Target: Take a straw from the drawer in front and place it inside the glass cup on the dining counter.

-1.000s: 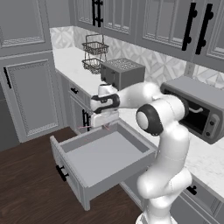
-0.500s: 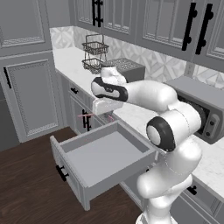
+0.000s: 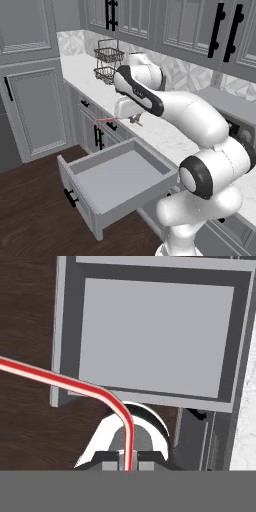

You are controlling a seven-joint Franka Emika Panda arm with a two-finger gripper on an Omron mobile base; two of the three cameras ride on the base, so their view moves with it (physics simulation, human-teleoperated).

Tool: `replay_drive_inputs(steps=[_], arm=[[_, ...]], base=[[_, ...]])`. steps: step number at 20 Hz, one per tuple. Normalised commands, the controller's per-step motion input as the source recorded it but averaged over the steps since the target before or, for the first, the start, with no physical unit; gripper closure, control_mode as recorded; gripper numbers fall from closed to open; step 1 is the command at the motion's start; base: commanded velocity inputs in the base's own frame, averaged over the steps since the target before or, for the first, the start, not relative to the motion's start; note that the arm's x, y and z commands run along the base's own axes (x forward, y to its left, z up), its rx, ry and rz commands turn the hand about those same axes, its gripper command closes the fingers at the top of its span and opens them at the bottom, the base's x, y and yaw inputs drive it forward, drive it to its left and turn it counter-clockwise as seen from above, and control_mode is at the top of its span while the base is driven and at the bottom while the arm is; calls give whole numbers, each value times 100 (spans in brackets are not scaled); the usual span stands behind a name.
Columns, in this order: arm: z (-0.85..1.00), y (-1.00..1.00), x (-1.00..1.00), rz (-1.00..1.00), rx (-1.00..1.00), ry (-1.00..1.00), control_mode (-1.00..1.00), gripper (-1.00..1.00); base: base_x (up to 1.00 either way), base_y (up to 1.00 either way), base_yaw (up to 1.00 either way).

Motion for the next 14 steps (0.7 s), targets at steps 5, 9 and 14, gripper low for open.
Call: replay_drive_inputs(steps=[5, 9, 14], arm=[[32, -33, -68, 0, 0, 0, -100, 100], [7, -15, -44, 0, 0, -3, 100, 100], [0, 0, 0, 0, 0, 0, 100, 100]], base=[[0, 0, 0], [-46, -5, 0], [-100, 9, 0]])
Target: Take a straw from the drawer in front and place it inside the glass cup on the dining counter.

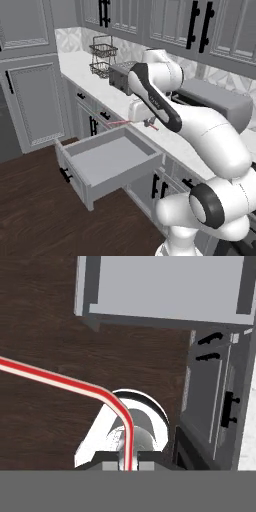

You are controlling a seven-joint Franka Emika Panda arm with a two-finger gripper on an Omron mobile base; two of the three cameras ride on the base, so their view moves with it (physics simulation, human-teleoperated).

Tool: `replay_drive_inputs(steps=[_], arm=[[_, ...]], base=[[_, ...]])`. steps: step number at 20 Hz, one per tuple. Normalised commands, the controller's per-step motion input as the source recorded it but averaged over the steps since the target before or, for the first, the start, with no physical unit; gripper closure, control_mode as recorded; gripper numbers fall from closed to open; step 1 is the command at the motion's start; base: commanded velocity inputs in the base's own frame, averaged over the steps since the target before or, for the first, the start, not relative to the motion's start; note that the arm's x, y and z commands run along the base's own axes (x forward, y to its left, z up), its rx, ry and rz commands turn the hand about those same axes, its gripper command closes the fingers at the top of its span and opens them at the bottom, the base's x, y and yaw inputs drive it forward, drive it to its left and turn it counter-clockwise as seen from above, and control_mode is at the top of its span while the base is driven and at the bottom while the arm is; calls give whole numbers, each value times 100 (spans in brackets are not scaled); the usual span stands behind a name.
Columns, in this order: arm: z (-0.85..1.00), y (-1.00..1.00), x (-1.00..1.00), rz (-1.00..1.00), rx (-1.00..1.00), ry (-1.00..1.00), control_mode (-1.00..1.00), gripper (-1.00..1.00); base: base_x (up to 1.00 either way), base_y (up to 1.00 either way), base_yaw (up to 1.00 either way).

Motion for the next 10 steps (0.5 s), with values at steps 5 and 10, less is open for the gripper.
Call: replay_drive_inputs(steps=[5, 10], arm=[[0, 0, 0, 0, 0, 0, 100, 100], [0, 0, 0, 0, 0, 0, 100, 100]], base=[[-99, 81, 33], [-65, 87, 71]])
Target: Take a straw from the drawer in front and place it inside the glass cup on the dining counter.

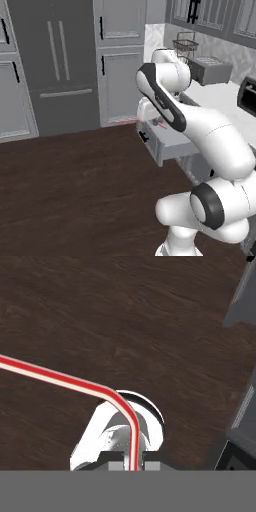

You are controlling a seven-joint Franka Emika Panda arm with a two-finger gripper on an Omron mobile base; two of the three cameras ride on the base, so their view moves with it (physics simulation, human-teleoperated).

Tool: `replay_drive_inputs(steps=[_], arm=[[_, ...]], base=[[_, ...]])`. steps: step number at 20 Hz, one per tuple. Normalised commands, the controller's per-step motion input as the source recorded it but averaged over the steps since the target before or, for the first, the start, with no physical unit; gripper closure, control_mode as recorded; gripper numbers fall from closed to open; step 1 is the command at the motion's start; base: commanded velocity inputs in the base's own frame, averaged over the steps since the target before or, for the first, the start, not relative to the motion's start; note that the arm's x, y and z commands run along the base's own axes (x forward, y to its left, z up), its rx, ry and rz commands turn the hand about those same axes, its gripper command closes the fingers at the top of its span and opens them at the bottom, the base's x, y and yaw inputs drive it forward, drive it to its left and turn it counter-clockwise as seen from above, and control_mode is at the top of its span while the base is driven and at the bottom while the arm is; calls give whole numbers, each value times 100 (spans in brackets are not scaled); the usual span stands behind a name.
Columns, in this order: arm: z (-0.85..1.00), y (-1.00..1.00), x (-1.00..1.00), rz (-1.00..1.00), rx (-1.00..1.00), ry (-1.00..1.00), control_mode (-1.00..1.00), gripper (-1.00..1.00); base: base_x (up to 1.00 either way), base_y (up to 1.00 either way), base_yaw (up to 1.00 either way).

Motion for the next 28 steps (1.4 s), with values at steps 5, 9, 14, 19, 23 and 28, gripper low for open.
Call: replay_drive_inputs(steps=[5, 9, 14, 19, 23, 28], arm=[[0, 0, 0, 0, 0, 0, 100, 100], [0, 0, 0, 0, 0, 0, 100, 100], [0, 0, 0, 0, 0, 0, 100, 100], [0, 0, 0, 0, 0, 0, 100, 100], [0, 0, 0, 0, 0, 0, 100, 100], [0, 0, 0, 0, 0, 0, 100, 100]], base=[[-51, 80, 75], [-43, 77, 72], [-32, 75, 70], [14, 68, 68], [74, 48, 61], [91, 26, 57]])
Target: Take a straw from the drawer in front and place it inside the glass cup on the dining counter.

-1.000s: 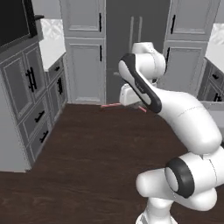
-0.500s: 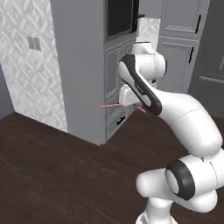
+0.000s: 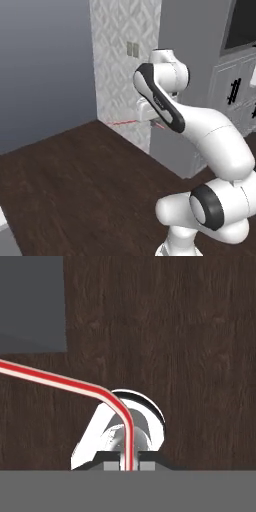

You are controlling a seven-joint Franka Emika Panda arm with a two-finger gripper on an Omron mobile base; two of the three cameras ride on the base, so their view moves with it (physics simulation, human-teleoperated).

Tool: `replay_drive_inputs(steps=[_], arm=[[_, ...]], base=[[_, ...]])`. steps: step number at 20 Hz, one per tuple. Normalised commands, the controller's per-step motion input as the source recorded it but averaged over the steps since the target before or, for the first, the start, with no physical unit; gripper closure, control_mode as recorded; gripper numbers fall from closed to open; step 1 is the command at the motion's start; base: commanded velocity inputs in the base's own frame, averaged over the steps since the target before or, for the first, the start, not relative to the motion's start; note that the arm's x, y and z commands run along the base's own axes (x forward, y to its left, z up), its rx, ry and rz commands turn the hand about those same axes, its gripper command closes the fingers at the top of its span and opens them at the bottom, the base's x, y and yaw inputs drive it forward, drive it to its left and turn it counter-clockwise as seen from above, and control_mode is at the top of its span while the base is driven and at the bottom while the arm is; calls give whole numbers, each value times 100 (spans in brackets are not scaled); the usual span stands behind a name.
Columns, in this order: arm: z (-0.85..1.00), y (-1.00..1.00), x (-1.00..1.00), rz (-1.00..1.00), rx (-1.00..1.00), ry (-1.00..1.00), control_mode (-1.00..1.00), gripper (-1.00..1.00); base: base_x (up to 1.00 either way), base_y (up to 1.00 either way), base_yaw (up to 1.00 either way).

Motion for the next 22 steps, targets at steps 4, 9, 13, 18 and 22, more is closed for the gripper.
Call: replay_drive_inputs(steps=[4, 9, 13, 18, 22], arm=[[0, 0, 0, 0, 0, 0, 100, 100], [0, 0, 0, 0, 0, 0, 100, 100], [0, 0, 0, 0, 0, 0, 100, 100], [0, 0, 0, 0, 0, 0, 100, 100], [0, 0, 0, 0, 0, 0, 100, 100]], base=[[100, 0, 57], [100, -7, 53], [100, -44, 45], [100, -54, 42], [100, -58, 43]])
